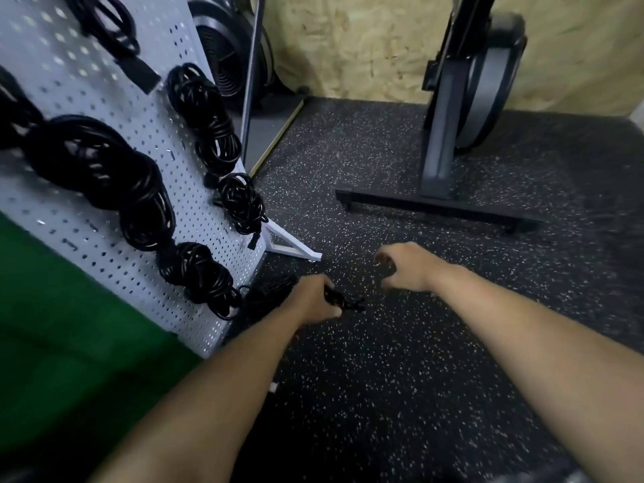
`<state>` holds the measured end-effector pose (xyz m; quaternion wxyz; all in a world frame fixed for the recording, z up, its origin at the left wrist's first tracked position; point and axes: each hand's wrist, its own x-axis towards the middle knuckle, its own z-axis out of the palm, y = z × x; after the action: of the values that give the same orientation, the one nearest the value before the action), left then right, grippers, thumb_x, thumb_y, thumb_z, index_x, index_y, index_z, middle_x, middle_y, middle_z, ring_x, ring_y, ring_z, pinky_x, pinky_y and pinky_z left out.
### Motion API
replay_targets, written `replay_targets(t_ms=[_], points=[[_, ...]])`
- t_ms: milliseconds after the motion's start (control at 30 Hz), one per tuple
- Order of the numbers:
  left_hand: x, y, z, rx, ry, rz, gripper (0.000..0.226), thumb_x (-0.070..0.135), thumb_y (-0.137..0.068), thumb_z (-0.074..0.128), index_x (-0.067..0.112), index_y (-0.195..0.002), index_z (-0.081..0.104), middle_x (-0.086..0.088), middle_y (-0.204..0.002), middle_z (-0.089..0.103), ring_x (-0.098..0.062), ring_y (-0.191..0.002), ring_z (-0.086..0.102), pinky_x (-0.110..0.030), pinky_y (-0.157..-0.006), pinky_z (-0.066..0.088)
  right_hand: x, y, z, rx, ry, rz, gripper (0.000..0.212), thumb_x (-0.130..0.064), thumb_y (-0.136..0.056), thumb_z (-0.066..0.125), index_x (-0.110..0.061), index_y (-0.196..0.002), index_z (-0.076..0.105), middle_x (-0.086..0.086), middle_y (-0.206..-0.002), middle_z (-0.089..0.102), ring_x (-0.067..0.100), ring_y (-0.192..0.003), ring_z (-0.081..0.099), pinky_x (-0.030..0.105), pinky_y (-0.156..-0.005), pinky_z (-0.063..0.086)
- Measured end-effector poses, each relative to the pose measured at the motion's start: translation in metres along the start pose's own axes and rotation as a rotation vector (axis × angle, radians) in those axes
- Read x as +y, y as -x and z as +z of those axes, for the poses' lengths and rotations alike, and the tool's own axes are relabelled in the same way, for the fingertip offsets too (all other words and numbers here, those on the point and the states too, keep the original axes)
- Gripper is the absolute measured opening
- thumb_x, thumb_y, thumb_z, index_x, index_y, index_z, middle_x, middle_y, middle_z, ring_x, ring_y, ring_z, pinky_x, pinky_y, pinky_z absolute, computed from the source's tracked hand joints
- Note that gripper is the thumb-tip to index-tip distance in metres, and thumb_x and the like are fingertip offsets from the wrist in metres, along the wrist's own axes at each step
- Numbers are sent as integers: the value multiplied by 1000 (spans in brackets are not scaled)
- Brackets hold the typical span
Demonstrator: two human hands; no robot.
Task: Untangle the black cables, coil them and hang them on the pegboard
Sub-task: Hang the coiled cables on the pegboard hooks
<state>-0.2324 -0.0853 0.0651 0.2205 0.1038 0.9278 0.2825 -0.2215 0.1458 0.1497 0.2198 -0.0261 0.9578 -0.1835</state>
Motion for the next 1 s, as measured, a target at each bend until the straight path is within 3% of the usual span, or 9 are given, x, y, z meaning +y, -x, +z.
replay_targets(t_ms=[133,233,400,467,567,633,800,933,1000], points=[[51,22,-68,-18,-22,132,46,19,-78,88,23,-118,68,5,-113,70,-16,-106,66,-31,-89,54,-22,28,-35,22,24,-61,93,-31,-82,88,-24,-158,36,6,-161,39,30,-146,40,45,-119,37],[86,50,-117,29,-37,242,50,13,-75,87,21,-122,71,3,-113,73,-14,-105,68,-32,-95,55,-36,50,-44,104,-33,-126,97,-35,-78,90,-26,-158,37,3,-159,44,27,-145,42,41,-118,37],[132,90,-183,76,-119,366,48,11,-80,83,17,-125,68,4,-112,69,-14,-101,67,-22,-86,52,-60,72,-54,430,-334,-230,54,-14,-83,80,-25,-134,64,3,-118,73,20,-109,69,36,-90,55],[145,108,-208,117,-222,410,50,15,-81,83,18,-129,66,4,-118,67,-12,-106,64,-22,-89,50,-74,79,-64,518,-394,-268,43,-7,-84,75,-21,-124,69,3,-105,74,19,-97,70,32,-77,54],[160,134,-243,222,-341,465,60,20,-83,83,20,-139,59,2,-132,64,-13,-118,59,-22,-101,45,-97,90,-79,631,-468,-320,33,-8,-86,74,-20,-117,70,-2,-95,71,16,-86,66,15,-61,45],[166,149,-263,267,-357,465,71,26,-83,84,24,-146,52,2,-141,57,-13,-126,55,-25,-110,43,-112,95,-85,688,-533,-347,32,-14,-86,79,-21,-117,69,-5,-93,70,14,-85,65,12,-57,42],[182,178,-309,394,-464,476,72,26,-85,80,23,-150,49,0,-143,54,-16,-130,52,-28,-110,42,-139,99,-97,737,-664,-326,31,-21,-83,83,-19,-110,67,0,-96,71,18,-88,65,28,-62,44],[205,198,-346,517,-546,483,57,17,-90,72,17,-145,56,-2,-138,58,-16,-127,54,-16,-100,35,-167,100,-124,809,-754,-354,34,-22,-79,86,-17,-108,69,-5,-94,69,8,-83,63,5,-58,41],[214,204,-366,603,-555,492,51,16,-90,69,17,-140,59,-3,-135,60,-18,-124,56,-19,-100,38,-184,98,-138,831,-831,-365,32,-23,-81,86,-17,-107,69,-7,-92,69,1,-78,62,4,-56,41]])
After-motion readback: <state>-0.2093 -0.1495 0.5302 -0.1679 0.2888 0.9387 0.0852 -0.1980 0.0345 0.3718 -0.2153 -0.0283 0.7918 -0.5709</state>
